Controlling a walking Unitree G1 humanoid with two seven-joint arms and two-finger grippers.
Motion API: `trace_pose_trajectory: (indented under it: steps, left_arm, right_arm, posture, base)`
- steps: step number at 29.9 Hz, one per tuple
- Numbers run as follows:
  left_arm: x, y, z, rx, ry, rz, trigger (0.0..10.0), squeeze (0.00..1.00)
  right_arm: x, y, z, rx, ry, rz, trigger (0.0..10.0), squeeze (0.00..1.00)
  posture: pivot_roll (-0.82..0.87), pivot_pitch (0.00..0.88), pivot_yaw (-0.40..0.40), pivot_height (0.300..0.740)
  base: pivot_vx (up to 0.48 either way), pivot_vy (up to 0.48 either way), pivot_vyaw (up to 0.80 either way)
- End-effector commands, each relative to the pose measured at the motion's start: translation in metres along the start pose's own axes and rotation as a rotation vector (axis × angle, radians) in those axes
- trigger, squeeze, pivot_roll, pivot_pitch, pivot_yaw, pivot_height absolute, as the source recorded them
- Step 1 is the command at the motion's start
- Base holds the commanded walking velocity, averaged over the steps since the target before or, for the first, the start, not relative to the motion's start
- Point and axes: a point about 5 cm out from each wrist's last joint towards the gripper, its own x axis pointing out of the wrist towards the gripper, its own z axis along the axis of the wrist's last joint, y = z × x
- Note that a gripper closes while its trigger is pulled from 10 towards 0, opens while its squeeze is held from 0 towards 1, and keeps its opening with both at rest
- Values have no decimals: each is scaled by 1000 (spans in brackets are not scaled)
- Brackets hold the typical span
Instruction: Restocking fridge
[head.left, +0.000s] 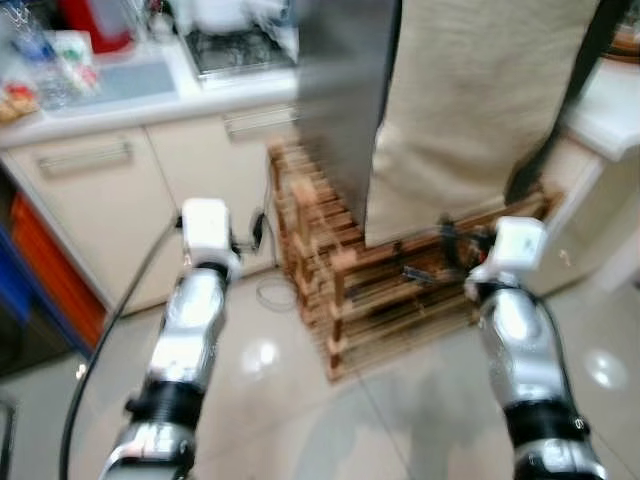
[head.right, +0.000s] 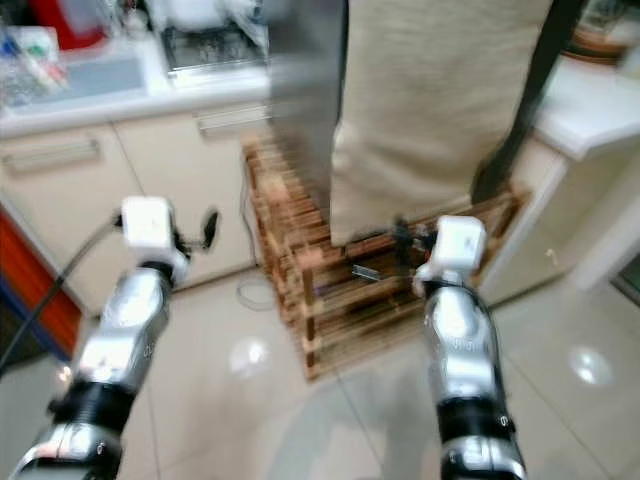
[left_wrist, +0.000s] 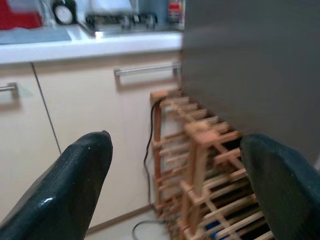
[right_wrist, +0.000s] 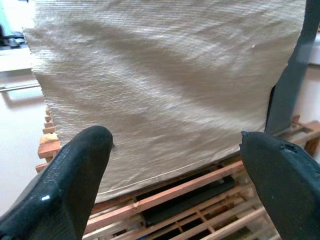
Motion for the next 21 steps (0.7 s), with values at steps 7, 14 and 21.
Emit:
trace_pose_trajectory:
  steps: [7,14,21]
  left_arm:
    - [0,-18,16,-87,-99,-99,10000,0]
    - [0,-22,18,-88,-109,-117,10000,0]
    - [-3,-17,17,-79,-103,-107,10000,0]
  right_arm:
    - [1,-11,4,-12,-14,-28,10000,0]
    - [1,-10,2,-9,-8,-27,10000,0]
    - [0,-12,2,-4,-20,-44,10000,0]
  posture:
    - [-217,0,39,740]
    - [-214,0,36,740]
    - [-202,0,37,740]
  base:
    - [336,342,-800]
    - [304,373,-800]
    - [78,113,-636]
